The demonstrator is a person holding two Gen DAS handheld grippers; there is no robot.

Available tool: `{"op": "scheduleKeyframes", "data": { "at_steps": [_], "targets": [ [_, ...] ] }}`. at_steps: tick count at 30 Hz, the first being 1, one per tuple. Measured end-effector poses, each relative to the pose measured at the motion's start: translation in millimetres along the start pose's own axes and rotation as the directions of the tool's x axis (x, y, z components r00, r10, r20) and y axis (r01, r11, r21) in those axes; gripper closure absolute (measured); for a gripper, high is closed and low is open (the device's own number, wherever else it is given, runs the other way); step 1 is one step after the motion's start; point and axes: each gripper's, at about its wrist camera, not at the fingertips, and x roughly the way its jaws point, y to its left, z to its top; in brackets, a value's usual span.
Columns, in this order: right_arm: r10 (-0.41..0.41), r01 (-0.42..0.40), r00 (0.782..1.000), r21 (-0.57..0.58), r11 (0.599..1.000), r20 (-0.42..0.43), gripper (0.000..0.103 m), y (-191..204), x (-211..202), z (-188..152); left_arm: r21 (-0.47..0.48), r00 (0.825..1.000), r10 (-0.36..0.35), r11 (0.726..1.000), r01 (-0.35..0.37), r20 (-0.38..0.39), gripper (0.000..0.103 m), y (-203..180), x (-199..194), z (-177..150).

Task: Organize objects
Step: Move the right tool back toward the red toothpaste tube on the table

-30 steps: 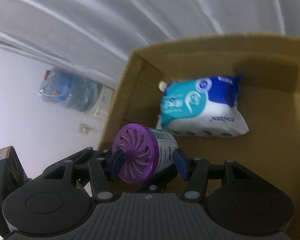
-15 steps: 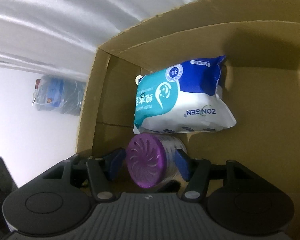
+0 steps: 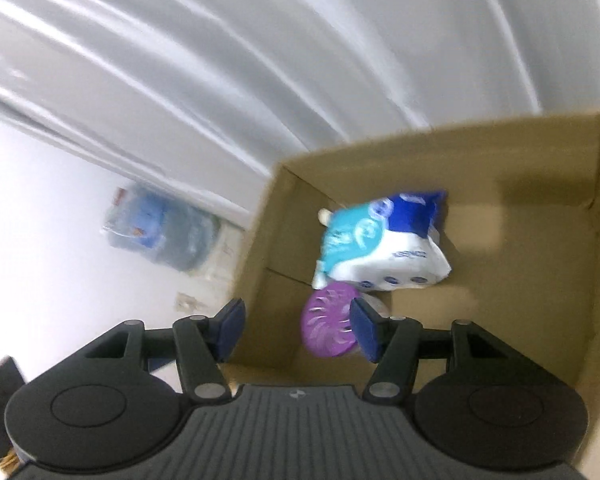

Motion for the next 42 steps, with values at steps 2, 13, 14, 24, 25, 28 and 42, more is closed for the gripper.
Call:
{"op": "scheduleKeyframes", "data": {
  "at_steps": [2, 13, 14, 24, 25, 28, 42],
  "targets": [
    [0.042, -0.042, 0.999, -0.032, 0.999, 0.023, 0.040, 10.8, -19.0, -13.3, -0.011, 1.000, 0.006, 1.000, -0.006, 0.022, 0.003, 4.5, -17.2, -20.7],
    [-0.020, 0.008, 0.994, -0.103, 0.995, -0.112, 0.036, 27.5, 31.0, -121.3, 0.018, 0.999, 0.033, 0.999, -0.033, -0.038, 0.003, -0.3, -4.3, -128.2],
    [-0.033, 0.023, 0.991, -0.084, 0.996, -0.128, 0.036, 22.2, 41.1, -127.0, 0.032, 0.998, 0.045, 0.999, -0.044, -0.053, 0.004, 0.1, 2.8, -133.4],
    [-0.087, 0.084, 0.971, -0.024, 0.996, -0.225, 0.037, 4.6, 73.9, -144.1, -0.084, 0.991, 0.012, 0.996, -0.024, -0.135, 0.003, 36.1, 43.2, -156.0],
    [-0.092, 0.089, 0.971, -0.023, 0.996, -0.221, 0.037, 4.1, 71.8, -142.3, -0.082, 0.991, 0.003, 0.997, -0.014, -0.131, 0.003, 34.6, 44.3, -156.7],
    [-0.105, 0.104, 0.972, -0.015, 0.994, -0.211, 0.037, -0.9, 67.5, -139.7, -0.066, 0.990, -0.013, 0.998, 0.004, -0.141, 0.003, 28.4, 42.9, -158.3],
    [-0.141, 0.129, 0.966, -0.070, 0.989, -0.217, 0.037, -7.1, 86.0, -127.5, 0.055, 0.983, -0.136, 0.988, 0.143, -0.125, 0.004, -13.5, 33.1, -150.9]
  ]
}}
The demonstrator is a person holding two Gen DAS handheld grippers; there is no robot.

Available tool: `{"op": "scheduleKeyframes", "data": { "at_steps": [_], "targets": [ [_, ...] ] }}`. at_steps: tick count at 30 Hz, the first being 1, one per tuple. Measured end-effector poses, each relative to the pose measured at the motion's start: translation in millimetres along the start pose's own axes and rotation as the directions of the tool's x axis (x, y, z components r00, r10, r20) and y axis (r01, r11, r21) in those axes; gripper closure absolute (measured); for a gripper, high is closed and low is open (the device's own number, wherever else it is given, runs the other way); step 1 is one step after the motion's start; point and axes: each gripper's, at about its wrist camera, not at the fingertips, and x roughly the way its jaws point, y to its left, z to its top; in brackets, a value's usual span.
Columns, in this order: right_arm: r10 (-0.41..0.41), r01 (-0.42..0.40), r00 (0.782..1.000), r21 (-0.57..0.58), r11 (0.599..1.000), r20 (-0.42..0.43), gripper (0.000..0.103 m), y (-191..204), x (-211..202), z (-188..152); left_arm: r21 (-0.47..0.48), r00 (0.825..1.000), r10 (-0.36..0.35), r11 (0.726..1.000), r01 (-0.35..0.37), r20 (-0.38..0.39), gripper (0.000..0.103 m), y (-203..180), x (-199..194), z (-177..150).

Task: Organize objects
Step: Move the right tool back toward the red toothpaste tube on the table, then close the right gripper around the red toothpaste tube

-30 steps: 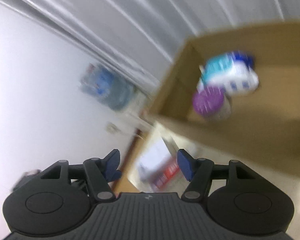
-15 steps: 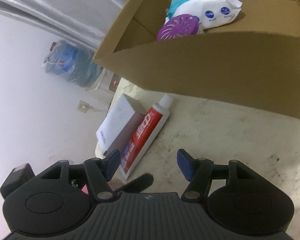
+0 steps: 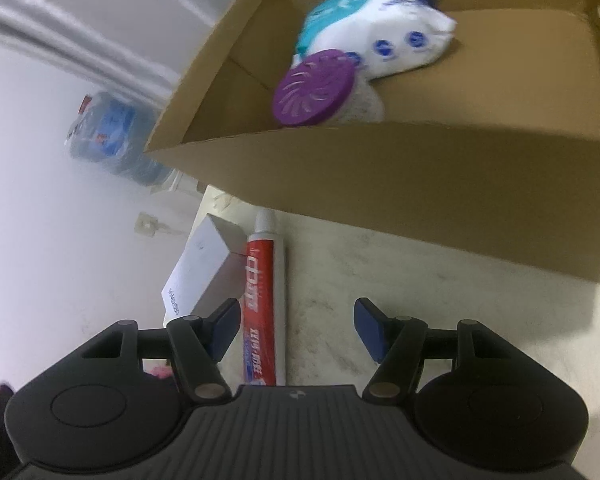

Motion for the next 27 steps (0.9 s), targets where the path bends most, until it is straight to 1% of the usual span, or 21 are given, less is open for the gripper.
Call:
{"op": "scheduleKeyframes", "data": {
  "at_steps": [3, 4, 5, 6, 7, 8, 10, 12, 13, 14, 15, 20, 23, 27],
  "targets": [
    [-0.012, 0.011, 1.000, -0.074, 0.997, -0.014, 0.037, 12.6, 12.0, 6.2, 0.014, 0.999, 0.047, 0.999, -0.047, -0.020, 0.007, 1.7, 17.8, 5.4],
    [-0.028, 0.026, 0.999, -0.101, 0.995, -0.018, 0.037, 16.7, 17.3, 7.9, 0.012, 0.998, 0.051, 0.999, -0.051, -0.020, 0.008, 2.2, 22.7, 6.1],
    [-0.039, 0.036, 0.999, -0.128, 0.991, -0.021, 0.040, 20.7, 21.8, 9.0, 0.008, 0.998, 0.051, 0.999, -0.051, -0.021, 0.007, 1.8, 26.7, 6.4],
    [-0.044, 0.040, 0.999, -0.161, 0.986, -0.019, 0.041, 25.7, 24.4, 9.7, 0.014, 0.998, 0.056, 0.998, -0.056, -0.009, 0.008, 2.2, 29.7, 8.0],
    [-0.058, 0.053, 0.998, -0.202, 0.978, -0.017, 0.042, 31.7, 27.1, 10.0, 0.022, 0.999, 0.054, 0.998, -0.054, -0.005, 0.008, 0.6, 30.9, 8.2],
    [-0.079, 0.073, 0.997, -0.241, 0.968, -0.013, 0.046, 37.3, 28.8, 9.8, 0.030, 0.999, 0.055, 0.998, -0.055, -0.001, 0.008, -1.1, 31.5, 8.4],
    [-0.123, 0.116, 0.992, -0.322, 0.940, -0.001, 0.050, 48.1, 32.1, 6.8, 0.045, 0.999, 0.044, 0.998, -0.044, 0.004, 0.009, -5.2, 32.0, 8.0],
    [-0.152, 0.146, 0.988, -0.375, 0.915, 0.013, 0.057, 54.4, 33.0, 2.8, 0.057, 0.999, 0.047, 0.997, -0.047, 0.005, 0.010, -8.2, 32.8, 8.1],
    [-0.148, 0.140, 0.989, -0.380, 0.915, 0.010, 0.059, 54.2, 32.3, 1.5, 0.064, 0.999, 0.045, 0.997, -0.045, 0.006, 0.011, -9.4, 32.6, 7.8],
    [-0.136, 0.125, 0.991, -0.374, 0.919, -0.002, 0.066, 52.6, 31.5, 0.4, 0.066, 0.999, 0.038, 0.997, -0.038, 0.008, 0.012, -10.4, 32.4, 7.5],
    [-0.126, 0.114, 0.992, -0.368, 0.923, -0.009, 0.068, 50.4, 30.0, -1.1, 0.066, 1.000, 0.029, 0.997, -0.029, 0.009, 0.013, -12.7, 35.2, 8.3],
    [-0.141, 0.135, 0.990, -0.379, 0.916, 0.010, 0.070, 42.5, 16.3, -10.9, 0.115, 1.000, -0.016, 0.993, 0.017, -0.004, 0.016, -28.3, 39.3, 9.4],
    [-0.151, 0.146, 0.988, -0.360, 0.922, 0.014, 0.070, 34.2, 2.9, -16.6, 0.136, 0.998, -0.060, 0.989, 0.062, -0.018, 0.017, -38.5, 38.8, 8.5],
    [-0.169, 0.168, 0.985, -0.315, 0.934, 0.023, 0.070, 14.6, -19.6, -29.2, 0.141, 0.992, -0.119, 0.982, 0.124, -0.041, 0.017, -55.6, 36.6, 4.6]
  ]
}}
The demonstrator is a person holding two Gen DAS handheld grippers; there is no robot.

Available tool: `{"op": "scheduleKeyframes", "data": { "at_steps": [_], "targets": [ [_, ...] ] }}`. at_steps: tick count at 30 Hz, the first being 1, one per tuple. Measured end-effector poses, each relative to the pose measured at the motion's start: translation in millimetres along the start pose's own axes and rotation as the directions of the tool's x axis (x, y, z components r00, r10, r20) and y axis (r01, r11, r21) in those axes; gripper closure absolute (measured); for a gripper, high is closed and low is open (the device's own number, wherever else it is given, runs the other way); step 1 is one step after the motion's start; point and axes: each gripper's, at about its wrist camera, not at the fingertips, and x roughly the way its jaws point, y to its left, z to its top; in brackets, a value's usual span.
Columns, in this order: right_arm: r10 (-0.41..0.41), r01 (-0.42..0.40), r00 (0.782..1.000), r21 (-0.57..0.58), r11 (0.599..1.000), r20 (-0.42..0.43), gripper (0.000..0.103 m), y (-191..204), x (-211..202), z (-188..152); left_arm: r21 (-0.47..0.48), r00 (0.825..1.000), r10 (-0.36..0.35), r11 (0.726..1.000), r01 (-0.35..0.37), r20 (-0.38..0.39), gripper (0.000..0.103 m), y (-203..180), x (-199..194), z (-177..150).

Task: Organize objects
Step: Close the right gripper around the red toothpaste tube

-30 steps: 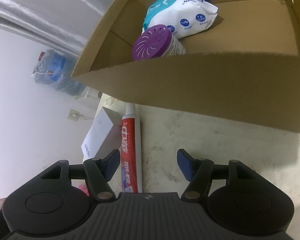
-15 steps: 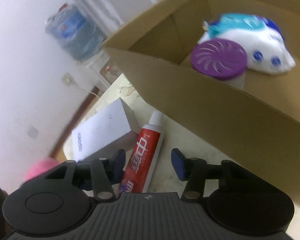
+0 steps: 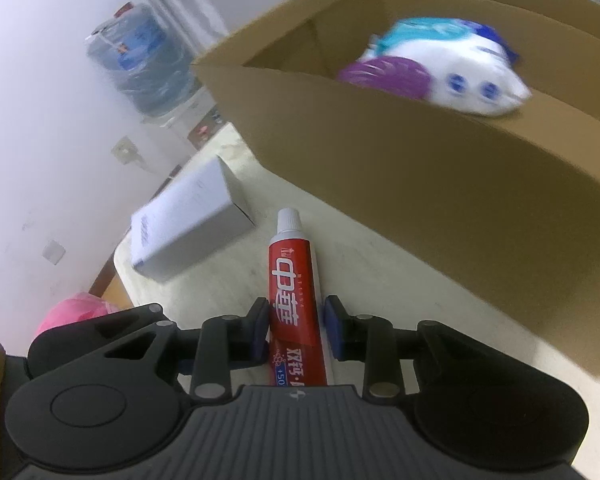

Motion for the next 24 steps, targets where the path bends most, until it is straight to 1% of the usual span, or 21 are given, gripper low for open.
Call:
{"op": "scheduleKeyframes", "data": {
  "at_steps": [3, 5, 7, 10, 11, 13, 19, 22, 24],
  "targets": [
    [-0.014, 0.013, 1.000, 0.050, 0.999, 0.013, 0.070, -16.0, -15.8, -18.0, 0.009, 1.000, -0.028, 1.000, 0.028, -0.013, 0.017, -15.5, 1.4, -1.1],
    [-0.016, 0.014, 1.000, 0.089, 0.996, 0.025, 0.070, -26.9, -25.0, -27.9, 0.022, 0.999, -0.032, 0.999, 0.033, -0.021, 0.015, -26.5, 3.3, -2.2],
    [-0.018, 0.013, 0.999, 0.123, 0.992, 0.037, 0.070, -36.6, -32.3, -34.3, 0.035, 1.000, -0.020, 0.999, 0.021, -0.024, 0.013, -35.3, 7.3, -2.9],
    [-0.024, 0.017, 0.998, 0.128, 0.992, 0.053, 0.070, -43.3, -34.9, -36.8, 0.034, 1.000, 0.017, 0.999, -0.016, -0.025, 0.012, -44.6, 8.0, -5.7],
    [-0.024, 0.017, 0.998, 0.124, 0.992, 0.058, 0.070, -42.4, -34.6, -37.9, 0.025, 0.999, 0.028, 0.999, -0.028, -0.021, 0.011, -50.0, 7.7, -4.8],
    [-0.029, 0.022, 0.997, 0.108, 0.994, 0.067, 0.070, -39.1, -33.9, -40.2, -0.007, 0.998, 0.056, 0.998, -0.056, -0.001, 0.004, -50.9, 5.5, -5.5],
    [-0.024, 0.016, 0.995, 0.083, 0.996, 0.098, 0.071, -39.3, -34.9, -46.5, -0.081, 0.994, 0.112, 0.990, -0.111, 0.009, 0.004, -45.6, 6.5, -8.7],
    [-0.013, 0.004, 0.995, 0.090, 0.996, 0.099, 0.071, -41.3, -35.6, -47.5, -0.112, 0.994, 0.107, 0.988, -0.106, 0.006, 0.003, -47.5, 5.9, -10.4],
    [-0.006, -0.004, 0.995, 0.101, 0.995, 0.099, 0.071, -43.5, -35.6, -47.3, -0.128, 0.995, 0.104, 0.986, -0.103, 0.003, 0.002, -39.2, 5.0, -16.2]
  ]
}}
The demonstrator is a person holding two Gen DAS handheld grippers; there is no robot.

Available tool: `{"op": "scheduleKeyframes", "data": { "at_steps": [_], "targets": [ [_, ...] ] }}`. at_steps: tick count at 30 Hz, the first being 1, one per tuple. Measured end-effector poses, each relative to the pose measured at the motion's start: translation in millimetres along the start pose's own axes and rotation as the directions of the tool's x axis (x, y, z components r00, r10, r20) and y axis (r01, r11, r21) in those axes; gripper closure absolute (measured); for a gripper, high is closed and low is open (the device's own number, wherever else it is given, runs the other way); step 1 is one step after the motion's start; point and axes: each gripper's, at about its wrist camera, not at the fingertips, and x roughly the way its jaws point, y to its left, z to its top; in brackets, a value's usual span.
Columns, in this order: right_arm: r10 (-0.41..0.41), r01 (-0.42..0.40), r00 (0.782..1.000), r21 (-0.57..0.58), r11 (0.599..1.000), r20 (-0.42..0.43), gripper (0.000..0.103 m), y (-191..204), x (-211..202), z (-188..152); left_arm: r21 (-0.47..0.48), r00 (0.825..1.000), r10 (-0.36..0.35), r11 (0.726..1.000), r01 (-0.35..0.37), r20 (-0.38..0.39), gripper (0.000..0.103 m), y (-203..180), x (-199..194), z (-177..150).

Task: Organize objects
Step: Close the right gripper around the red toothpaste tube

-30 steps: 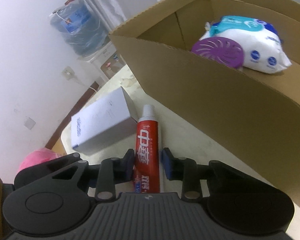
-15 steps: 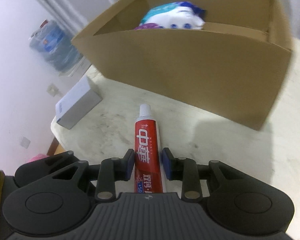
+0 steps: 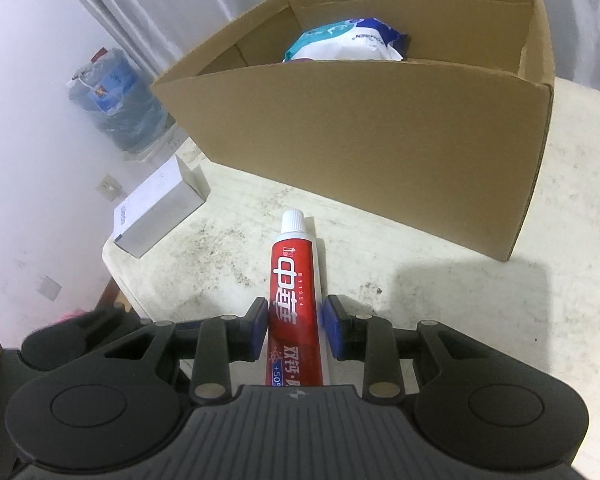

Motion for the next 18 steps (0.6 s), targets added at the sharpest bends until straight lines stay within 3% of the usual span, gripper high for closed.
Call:
{"op": "scheduleKeyframes", "data": {
  "at_steps": [12, 15, 18],
  "targets": [
    [0.007, -0.007, 1.000, -0.004, 1.000, 0.008, 0.071, -1.7, -0.5, -2.2, -0.049, 1.000, 0.012, 0.999, -0.011, 0.025, 0.002, 4.2, -7.4, -17.6],
    [0.009, -0.009, 1.000, 0.022, 1.000, -0.013, 0.071, -3.0, -1.5, -0.5, -0.104, 0.999, -0.009, 0.995, 0.014, 0.050, 0.002, 10.1, -17.5, -22.5],
    [0.004, -0.003, 0.999, 0.021, 1.000, -0.035, 0.071, -1.7, -2.1, 0.5, -0.146, 0.998, -0.048, 0.988, 0.054, 0.045, 0.009, 15.1, -20.4, -26.2]
  ]
}}
